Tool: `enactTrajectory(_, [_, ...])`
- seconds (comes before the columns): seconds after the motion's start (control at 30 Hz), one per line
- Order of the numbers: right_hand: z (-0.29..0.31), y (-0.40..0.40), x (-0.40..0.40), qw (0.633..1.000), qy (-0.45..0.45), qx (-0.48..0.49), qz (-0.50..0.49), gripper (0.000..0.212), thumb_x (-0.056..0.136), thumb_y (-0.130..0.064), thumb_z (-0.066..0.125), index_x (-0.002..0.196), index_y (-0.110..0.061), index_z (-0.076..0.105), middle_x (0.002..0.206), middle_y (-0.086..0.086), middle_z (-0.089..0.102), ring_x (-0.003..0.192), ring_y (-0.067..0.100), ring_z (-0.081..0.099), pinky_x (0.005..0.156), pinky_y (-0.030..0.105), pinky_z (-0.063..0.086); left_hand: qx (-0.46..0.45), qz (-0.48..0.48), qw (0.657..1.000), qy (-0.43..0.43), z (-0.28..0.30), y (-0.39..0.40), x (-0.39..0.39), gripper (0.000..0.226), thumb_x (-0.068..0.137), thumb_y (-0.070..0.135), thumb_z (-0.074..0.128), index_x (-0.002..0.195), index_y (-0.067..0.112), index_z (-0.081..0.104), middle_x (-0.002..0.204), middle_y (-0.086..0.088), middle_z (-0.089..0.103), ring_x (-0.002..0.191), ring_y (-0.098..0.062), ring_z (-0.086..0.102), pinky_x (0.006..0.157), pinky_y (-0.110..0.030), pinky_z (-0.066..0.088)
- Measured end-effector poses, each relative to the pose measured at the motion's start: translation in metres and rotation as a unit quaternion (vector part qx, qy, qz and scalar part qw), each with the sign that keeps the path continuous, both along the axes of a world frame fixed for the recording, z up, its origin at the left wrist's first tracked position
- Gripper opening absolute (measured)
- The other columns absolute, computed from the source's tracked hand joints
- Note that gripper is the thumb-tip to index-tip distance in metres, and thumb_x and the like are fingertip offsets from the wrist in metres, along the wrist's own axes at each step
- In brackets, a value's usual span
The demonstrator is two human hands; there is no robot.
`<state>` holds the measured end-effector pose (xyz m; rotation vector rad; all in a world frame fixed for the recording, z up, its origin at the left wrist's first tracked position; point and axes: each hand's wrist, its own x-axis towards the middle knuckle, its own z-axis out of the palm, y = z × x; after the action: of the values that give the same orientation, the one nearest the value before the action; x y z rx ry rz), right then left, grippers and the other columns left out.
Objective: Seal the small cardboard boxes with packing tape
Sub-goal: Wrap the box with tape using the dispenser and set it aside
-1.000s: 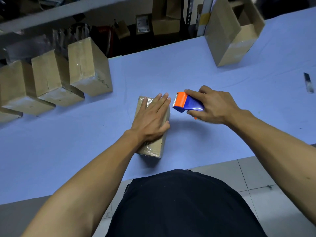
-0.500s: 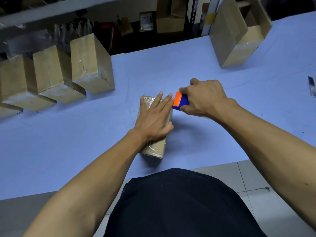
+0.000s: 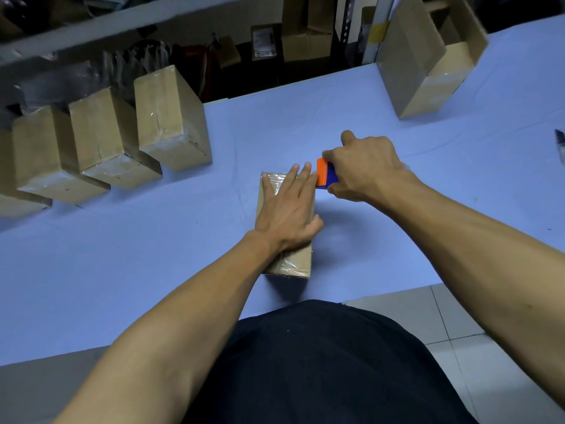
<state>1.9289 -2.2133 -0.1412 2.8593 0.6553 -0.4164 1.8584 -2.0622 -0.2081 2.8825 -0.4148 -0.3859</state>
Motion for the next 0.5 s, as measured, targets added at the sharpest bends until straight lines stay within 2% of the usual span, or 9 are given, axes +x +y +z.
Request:
enactTrajectory(0.07, [-0.017,0.003,-0.012,1.000,0.025,-0.004,-0.010,0.027,0.082,-0.034,0.064,0.107,-0.024,0.066,0.109,0.006,0.050,0.069,0.027,0.053,0.060,0.032,0.031,0.006,-0.003,1.000,-0.004,0.000,0.001,-0.003,0.084,0.081,0.042,0.038,0.157,0.011,0.021,0.167,-0.004,0.010,0.154,-0.022,0.005,0.113,-0.069,0.004])
enactTrajectory(0.13, [-0.037,0.002,-0.024,0.996,0.057,0.031,-0.057,0.029,0.083,-0.037,0.064,0.109,-0.023,0.065,0.113,0.008,0.050,0.071,0.029,0.055,0.062,0.032,0.032,0.013,0.009,1.000,-0.013,0.001,0.003,-0.003,0.082,0.081,0.043,0.038,0.156,0.012,0.024,0.166,-0.003,0.013,0.154,-0.021,0.009,0.113,-0.068,0.007])
enactTrajectory(0.27, [-0.061,-0.009,-0.026,0.989,0.012,0.091,-0.118,0.051,0.084,-0.047,0.066,0.127,-0.022,0.054,0.119,0.013,0.048,0.082,0.037,0.062,0.063,0.034,0.036,0.029,0.022,0.999,-0.028,-0.002,0.011,-0.006,0.081,0.084,0.049,0.032,0.156,0.013,0.024,0.166,-0.001,0.014,0.153,-0.021,0.012,0.111,-0.068,0.011])
enactTrajectory(0.37, [-0.073,-0.004,-0.024,0.986,-0.036,0.111,-0.115,0.070,0.084,-0.044,0.067,0.145,-0.019,0.042,0.127,0.017,0.046,0.091,0.039,0.059,0.067,0.039,0.040,0.025,0.043,0.999,-0.010,-0.004,0.019,-0.011,0.086,0.086,0.059,0.015,0.159,0.014,0.013,0.168,-0.001,0.002,0.154,-0.020,0.000,0.112,-0.068,0.006])
enactTrajectory(0.43, [-0.081,0.006,-0.029,0.986,-0.051,0.122,-0.106,0.076,0.086,-0.040,0.064,0.151,-0.014,0.034,0.129,0.020,0.046,0.098,0.041,0.055,0.073,0.043,0.043,-0.009,0.056,0.998,0.010,-0.006,0.025,-0.014,0.085,0.090,0.062,0.016,0.159,0.014,0.004,0.167,-0.002,-0.006,0.154,-0.017,-0.008,0.115,-0.063,-0.002])
enactTrajectory(0.5, [-0.094,0.017,-0.038,0.983,-0.019,0.147,-0.111,0.078,0.089,-0.031,0.062,0.154,-0.008,0.027,0.132,0.022,0.044,0.103,0.042,0.052,0.078,0.046,0.042,-0.048,0.077,0.996,0.027,-0.008,0.031,-0.017,0.083,0.094,0.062,0.018,0.159,0.013,0.003,0.167,-0.004,-0.009,0.153,-0.016,-0.012,0.118,-0.056,-0.008])
